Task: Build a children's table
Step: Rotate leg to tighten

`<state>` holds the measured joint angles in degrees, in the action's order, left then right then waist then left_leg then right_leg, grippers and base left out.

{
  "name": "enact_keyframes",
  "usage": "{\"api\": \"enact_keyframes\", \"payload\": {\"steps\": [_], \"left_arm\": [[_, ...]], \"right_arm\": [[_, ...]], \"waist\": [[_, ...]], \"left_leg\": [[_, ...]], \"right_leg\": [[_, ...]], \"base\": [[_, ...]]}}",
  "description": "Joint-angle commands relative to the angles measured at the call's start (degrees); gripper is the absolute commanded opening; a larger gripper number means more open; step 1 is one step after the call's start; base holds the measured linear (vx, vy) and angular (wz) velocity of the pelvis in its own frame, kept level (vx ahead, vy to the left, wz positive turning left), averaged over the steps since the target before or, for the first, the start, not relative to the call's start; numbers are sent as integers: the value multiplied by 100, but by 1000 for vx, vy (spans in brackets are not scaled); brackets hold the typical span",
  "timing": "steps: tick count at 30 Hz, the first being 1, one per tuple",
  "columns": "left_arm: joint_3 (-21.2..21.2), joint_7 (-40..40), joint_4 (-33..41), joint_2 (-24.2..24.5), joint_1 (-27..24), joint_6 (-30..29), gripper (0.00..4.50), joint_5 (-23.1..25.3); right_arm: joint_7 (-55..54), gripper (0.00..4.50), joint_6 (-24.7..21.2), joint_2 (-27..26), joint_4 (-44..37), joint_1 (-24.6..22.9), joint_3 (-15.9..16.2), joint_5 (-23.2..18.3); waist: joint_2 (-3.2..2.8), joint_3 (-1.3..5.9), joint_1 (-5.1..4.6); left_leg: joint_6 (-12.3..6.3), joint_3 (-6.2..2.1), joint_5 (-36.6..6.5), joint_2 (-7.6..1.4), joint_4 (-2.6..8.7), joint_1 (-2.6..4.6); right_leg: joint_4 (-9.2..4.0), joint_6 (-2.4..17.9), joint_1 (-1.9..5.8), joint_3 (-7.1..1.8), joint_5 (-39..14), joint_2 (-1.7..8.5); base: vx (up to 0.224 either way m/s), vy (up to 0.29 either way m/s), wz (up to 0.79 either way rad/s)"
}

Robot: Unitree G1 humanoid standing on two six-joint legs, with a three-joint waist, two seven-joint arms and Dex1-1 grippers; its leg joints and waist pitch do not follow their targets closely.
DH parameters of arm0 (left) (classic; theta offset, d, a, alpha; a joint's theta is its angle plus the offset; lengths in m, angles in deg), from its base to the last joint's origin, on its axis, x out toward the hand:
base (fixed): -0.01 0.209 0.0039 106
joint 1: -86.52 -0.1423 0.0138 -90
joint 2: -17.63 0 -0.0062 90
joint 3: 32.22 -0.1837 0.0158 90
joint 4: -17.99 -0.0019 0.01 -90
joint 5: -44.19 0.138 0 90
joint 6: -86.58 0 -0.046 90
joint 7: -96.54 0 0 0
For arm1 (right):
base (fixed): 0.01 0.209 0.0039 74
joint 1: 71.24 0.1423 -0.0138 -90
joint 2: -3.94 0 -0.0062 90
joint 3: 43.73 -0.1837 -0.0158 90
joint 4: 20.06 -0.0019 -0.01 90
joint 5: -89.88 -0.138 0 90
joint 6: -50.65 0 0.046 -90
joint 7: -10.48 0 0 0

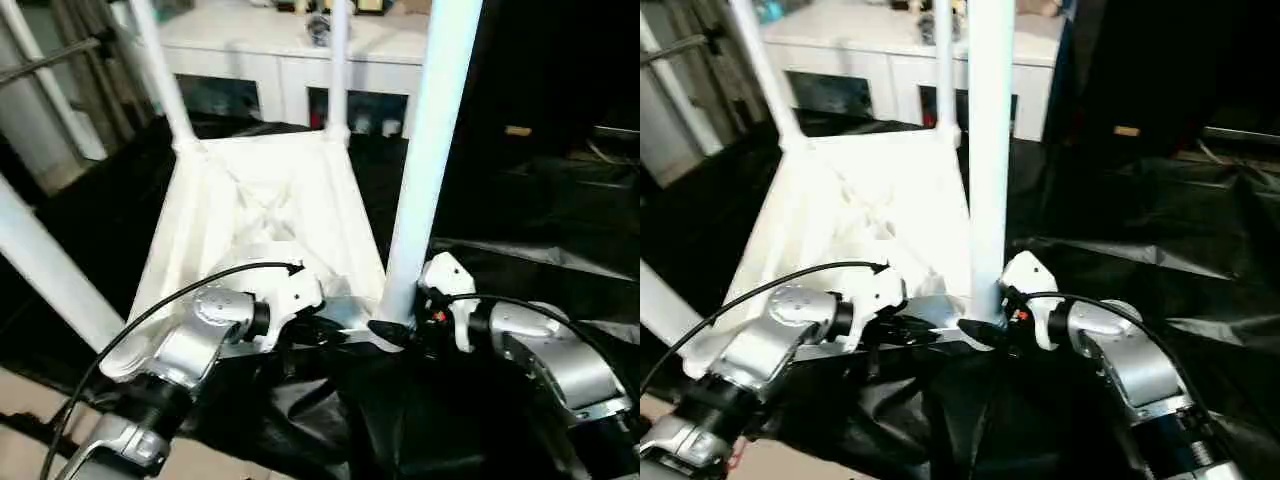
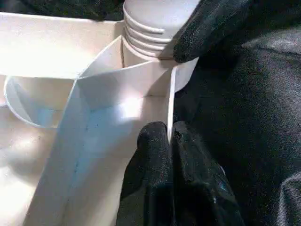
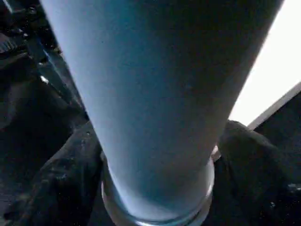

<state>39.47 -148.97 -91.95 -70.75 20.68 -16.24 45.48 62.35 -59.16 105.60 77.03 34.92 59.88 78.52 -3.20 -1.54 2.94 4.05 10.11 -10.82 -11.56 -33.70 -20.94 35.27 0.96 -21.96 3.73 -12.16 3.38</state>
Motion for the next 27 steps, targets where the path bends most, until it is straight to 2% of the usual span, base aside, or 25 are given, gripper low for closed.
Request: {"api": "enact_keyframes", "payload": {"steps": [1, 2, 3, 4, 5, 6, 9, 10, 12, 15, 16, 18, 19, 20, 21, 23, 27], "left_arm": [[14, 26, -128, 80, -246, -203, 0, -79], [16, 30, -119, 85, -252, -208, 0, -82], [30, 60, -41, 117, -307, -267, 0, -115], [36, 74, -6, 128, -329, -305, 0, -132], [44, 88, 22, 131, -345, -344, 0, -147], [61, 103, 81, 134, -373, -413, 0, -166], [163, 331, 143, 68, -388, -554, 0, -165], [225, 559, 84, -24, -335, -571, 0, -121], [368, 1227, -155, -399, -72, -706, 0, -31], [394, 1550, -320, -615, 104, -761, 0, 16], [385, 1874, -523, -837, 295, -766, 0, 98], [333, 2101, -709, -1031, 462, -741, 0, 177], [302, 2150, -765, -1088, 511, -726, 0, 202], [237, 2162, -837, -1169, 562, -624, 0, 227], [219, 2155, -853, -1185, 573, -602, 0, 231], [105, 2069, -926, -1249, 622, -448, 0, 277], [-11, 1586, -846, -1092, 557, -40, 0, 190]], "right_arm": [[-48, 340, 61, -4, 119, 112, 1, 120], [-46, 340, 70, -8, 131, 115, 4, 125], [-36, 334, 155, -49, 247, 142, 32, 169], [-38, 327, 188, -78, 313, 162, 42, 182], [-51, 307, 215, -119, 380, 181, 41, 181], [-109, 307, 240, -186, 451, 198, 17, 179], [-455, 283, 297, -449, 734, 252, -97, 192], [-761, 283, 313, -611, 913, 283, -170, 229], [-1688, 278, 308, -1129, 1423, 384, -372, 300], [-2185, 274, 257, -1426, 1718, 487, -493, 331], [-2717, 274, 190, -1718, 2018, 618, -590, 393], [-3157, 274, 146, -1971, 2274, 746, -612, 487], [-3280, 274, 142, -2047, 2352, 791, -595, 531], [-3384, 274, 203, -2151, 2427, 844, -547, 594], [-3384, 274, 225, -2174, 2437, 853, -537, 598], [-3297, 330, 353, -2293, 2457, 889, -529, 555], [-2798, 364, 429, -2155, 2240, 860, -582, 420]], "waist": [[181, 246, 46], [174, 235, 41], [202, 243, 40], [201, 230, 28], [201, 226, 16], [220, 227, -12], [218, 212, -71], [273, 212, -81], [261, 194, -89], [259, 192, -72], [223, 171, -62], [213, 186, -62], [228, 179, -55], [208, 181, -48], [221, 178, -48], [213, 180, -39], [191, 204, 3]], "left_leg": [[-425, -68, -812, -157, 351, -9], [-423, -65, -837, -154, 355, -7], [-418, -65, -851, -157, 351, -3], [-410, -63, -882, -158, 357, -6], [-405, -64, -900, -155, 359, -13], [-378, -71, -934, -156, 370, -11], [-343, -74, -974, -148, 382, -22], [-338, -71, -978, -144, 382, -26], [-237, -67, -1092, -126, 388, 4], [-147, -67, -1200, -132, 397, 51], [-96, -51, -1343, -136, 405, 104], [10, -82, -1449, -134, 435, 104], [26, -87, -1501, -145, 445, 106], [24, -91, -1524, -145, 447, 105], [21, -92, -1563, -148, 455, 100], [-1, -94, -1599, -145, 457, 90], [-57, -92, -1466, -158, 452, 78]], "right_leg": [[-472, 1007, 255, -261, -1119, 453], [-489, 993, 247, -261, -1185, 453], [-482, 970, 249, -267, -1264, 465], [-495, 966, 241, -265, -1324, 469], [-504, 953, 240, -262, -1388, 469], [-499, 941, 240, -259, -1476, 466], [-513, 947, 236, -257, -1499, 457], [-521, 926, 242, -253, -1540, 453], [-561, 843, 213, -257, -1913, 461], [-590, 792, 190, -267, -2110, 455], [-620, 853, 130, -289, -2097, 452], [-612, 833, 157, -275, -2109, 455], [-609, 820, 160, -279, -2049, 456], [-608, 817, 165, -282, -2021, 461], [-609, 801, 172, -285, -1987, 462], [-616, 776, 181, -293, -1978, 475], [-587, 829, 195, -305, -1699, 478]], "base": [[0, 0, 0], [0, 0, 0], [0, 0, 0], [0, 0, 0], [0, 0, 0], [0, 0, 0], [0, 0, 0], [0, 0, 0], [0, 0, 0], [0, 0, 0], [0, 0, 0], [0, 0, 0], [0, 0, 0], [0, 0, 0], [0, 0, 0], [0, 0, 0], [0, 0, 0]]}}
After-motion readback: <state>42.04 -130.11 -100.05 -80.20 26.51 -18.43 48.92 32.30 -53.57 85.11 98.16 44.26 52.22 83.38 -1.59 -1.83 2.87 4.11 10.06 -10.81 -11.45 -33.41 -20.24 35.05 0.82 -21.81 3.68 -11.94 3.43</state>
